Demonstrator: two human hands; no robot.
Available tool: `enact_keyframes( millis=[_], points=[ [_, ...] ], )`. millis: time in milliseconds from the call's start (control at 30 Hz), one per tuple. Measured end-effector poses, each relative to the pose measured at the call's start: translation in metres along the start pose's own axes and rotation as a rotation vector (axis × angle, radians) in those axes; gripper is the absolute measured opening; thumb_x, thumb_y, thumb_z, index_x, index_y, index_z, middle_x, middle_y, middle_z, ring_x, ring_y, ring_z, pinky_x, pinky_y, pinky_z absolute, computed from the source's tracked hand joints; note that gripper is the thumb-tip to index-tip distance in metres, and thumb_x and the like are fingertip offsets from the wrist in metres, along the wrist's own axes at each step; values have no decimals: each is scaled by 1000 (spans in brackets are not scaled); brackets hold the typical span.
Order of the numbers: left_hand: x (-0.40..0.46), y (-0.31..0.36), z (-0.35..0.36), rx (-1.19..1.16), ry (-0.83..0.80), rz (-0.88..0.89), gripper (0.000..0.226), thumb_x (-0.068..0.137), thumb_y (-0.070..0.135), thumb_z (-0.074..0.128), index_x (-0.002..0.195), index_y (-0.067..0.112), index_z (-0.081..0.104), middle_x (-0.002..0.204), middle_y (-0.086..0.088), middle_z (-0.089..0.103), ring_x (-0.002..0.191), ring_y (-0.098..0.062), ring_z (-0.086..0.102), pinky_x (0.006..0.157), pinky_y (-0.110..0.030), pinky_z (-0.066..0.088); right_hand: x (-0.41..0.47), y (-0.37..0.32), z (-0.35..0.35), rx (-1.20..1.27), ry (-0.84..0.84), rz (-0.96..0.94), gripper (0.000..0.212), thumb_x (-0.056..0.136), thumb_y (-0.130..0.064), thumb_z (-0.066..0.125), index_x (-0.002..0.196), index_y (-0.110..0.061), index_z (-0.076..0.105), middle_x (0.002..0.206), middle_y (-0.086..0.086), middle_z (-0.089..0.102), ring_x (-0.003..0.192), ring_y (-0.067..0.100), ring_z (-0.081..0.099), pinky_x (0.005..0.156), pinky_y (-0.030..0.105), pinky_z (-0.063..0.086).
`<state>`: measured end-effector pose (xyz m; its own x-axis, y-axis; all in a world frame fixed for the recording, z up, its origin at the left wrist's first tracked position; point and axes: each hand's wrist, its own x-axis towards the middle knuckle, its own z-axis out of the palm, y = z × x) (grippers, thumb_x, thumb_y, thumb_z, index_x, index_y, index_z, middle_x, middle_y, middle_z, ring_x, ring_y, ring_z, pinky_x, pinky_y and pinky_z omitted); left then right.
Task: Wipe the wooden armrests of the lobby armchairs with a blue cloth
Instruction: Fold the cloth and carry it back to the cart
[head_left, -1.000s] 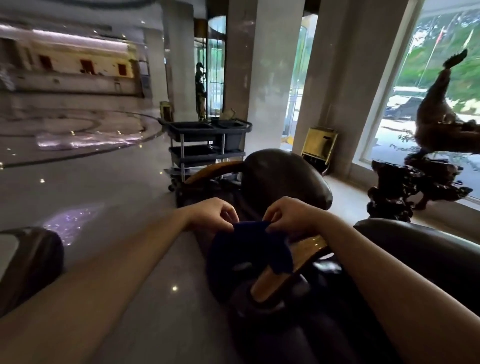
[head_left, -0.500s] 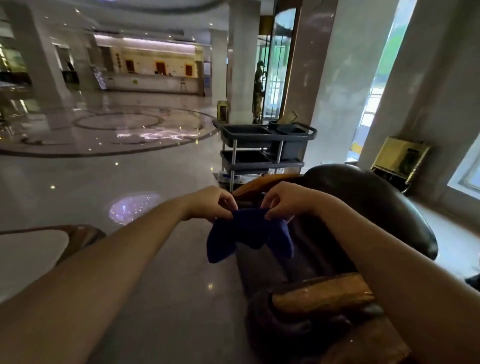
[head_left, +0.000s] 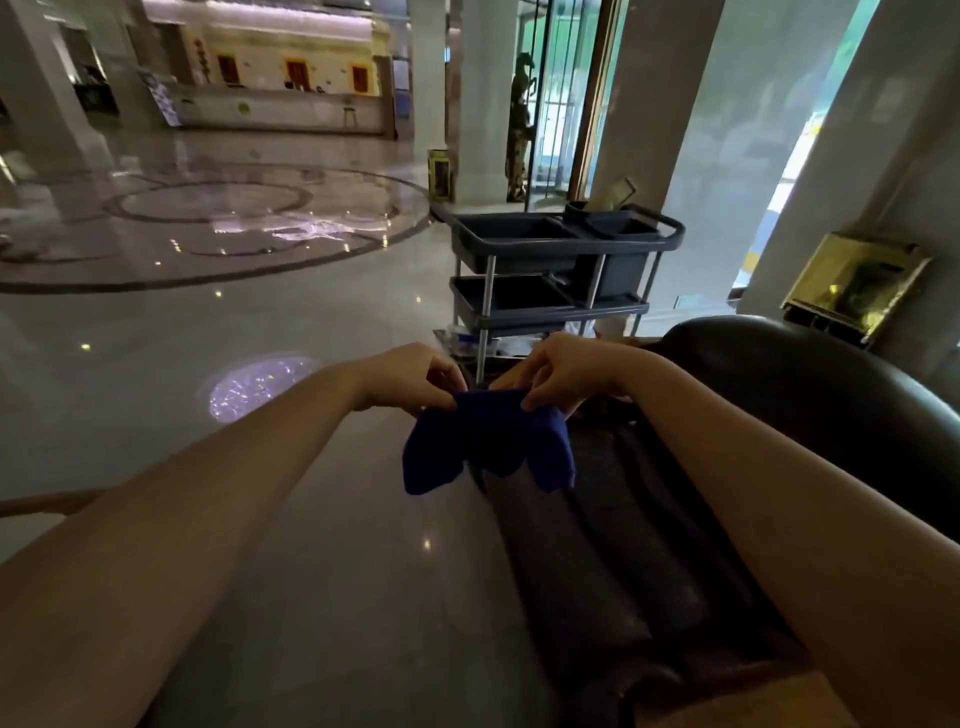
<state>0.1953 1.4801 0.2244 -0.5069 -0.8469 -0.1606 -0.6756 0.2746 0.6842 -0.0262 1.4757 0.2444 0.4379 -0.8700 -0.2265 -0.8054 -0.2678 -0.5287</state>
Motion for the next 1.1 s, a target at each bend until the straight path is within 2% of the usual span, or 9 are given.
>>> enact_keyframes(
  millis=[100, 167, 300, 400, 533, 733, 900, 1000, 1100],
  points=[
    [52, -33, -49, 16, -18, 17, 15, 82, 12, 61, 87, 26, 60, 91, 5, 64, 84, -9, 64, 65, -18, 53, 73, 6, -23, 44, -11, 14, 11, 78, -13, 69, 85, -21, 68, 77, -2, 65, 72, 15, 66, 62, 25, 59],
    [82, -51, -74, 18, -21, 21, 14, 83, 12, 60, 91, 23, 61, 92, 3, 64, 86, -10, 63, 69, -21, 54, 113, 9, -36, 54, -21, 6, 10, 79, -15, 68, 84, -24, 67, 80, -2, 66, 77, 18, 67, 68, 27, 59],
    [151, -91, -120, 15, -45, 13, 16, 83, 11, 59, 96, 20, 60, 96, 1, 64, 91, -12, 63, 77, -26, 55, 199, 24, -63, 89, -50, 9, 14, 80, -15, 67, 83, -29, 64, 85, -3, 65, 76, 11, 66, 60, 19, 56],
    [210, -120, -156, 19, -46, 26, 17, 83, 12, 59, 99, 18, 60, 97, 1, 64, 90, -11, 63, 74, -24, 54, 267, 40, -89, 78, -60, -3, 15, 80, -16, 66, 84, -30, 63, 86, -5, 65, 74, 8, 67, 56, 14, 51],
    [300, -154, -212, 33, 2, 21, 16, 82, 13, 60, 96, 19, 61, 96, 1, 65, 86, -11, 64, 67, -20, 53, 368, 61, -135, 74, 1, -10, 18, 78, -14, 69, 77, -30, 64, 82, -3, 66, 71, 8, 64, 50, 10, 48],
    [436, -186, -310, 41, 42, 34, 14, 81, 13, 60, 92, 22, 62, 93, 2, 65, 85, -11, 63, 70, -22, 53, 510, 88, -223, 75, 34, -8, 17, 78, -12, 69, 74, -28, 64, 77, -1, 65, 60, 5, 64, 50, 14, 50],
    [541, -215, -383, 70, 45, 62, 15, 82, 12, 60, 94, 19, 62, 95, -2, 65, 85, -11, 63, 72, -23, 54, 619, 108, -281, 55, 56, 7, 16, 78, -12, 70, 76, -27, 65, 78, 1, 64, 69, 13, 64, 65, 28, 58],
    [605, -234, -422, 99, 18, 116, 16, 82, 11, 60, 96, 19, 61, 92, 2, 65, 84, -11, 64, 65, -18, 52, 676, 120, -314, 52, 76, 34, 14, 79, -13, 69, 78, -26, 65, 79, 0, 65, 70, 12, 64, 59, 22, 56],
    [679, -252, -467, 117, -10, 178, 17, 83, 9, 60, 97, 18, 61, 92, 3, 64, 85, -11, 64, 65, -19, 53, 737, 133, -350, 34, 142, 85, 9, 80, -13, 68, 86, -20, 67, 79, 0, 64, 68, 11, 63, 51, 16, 52]
  ],
)
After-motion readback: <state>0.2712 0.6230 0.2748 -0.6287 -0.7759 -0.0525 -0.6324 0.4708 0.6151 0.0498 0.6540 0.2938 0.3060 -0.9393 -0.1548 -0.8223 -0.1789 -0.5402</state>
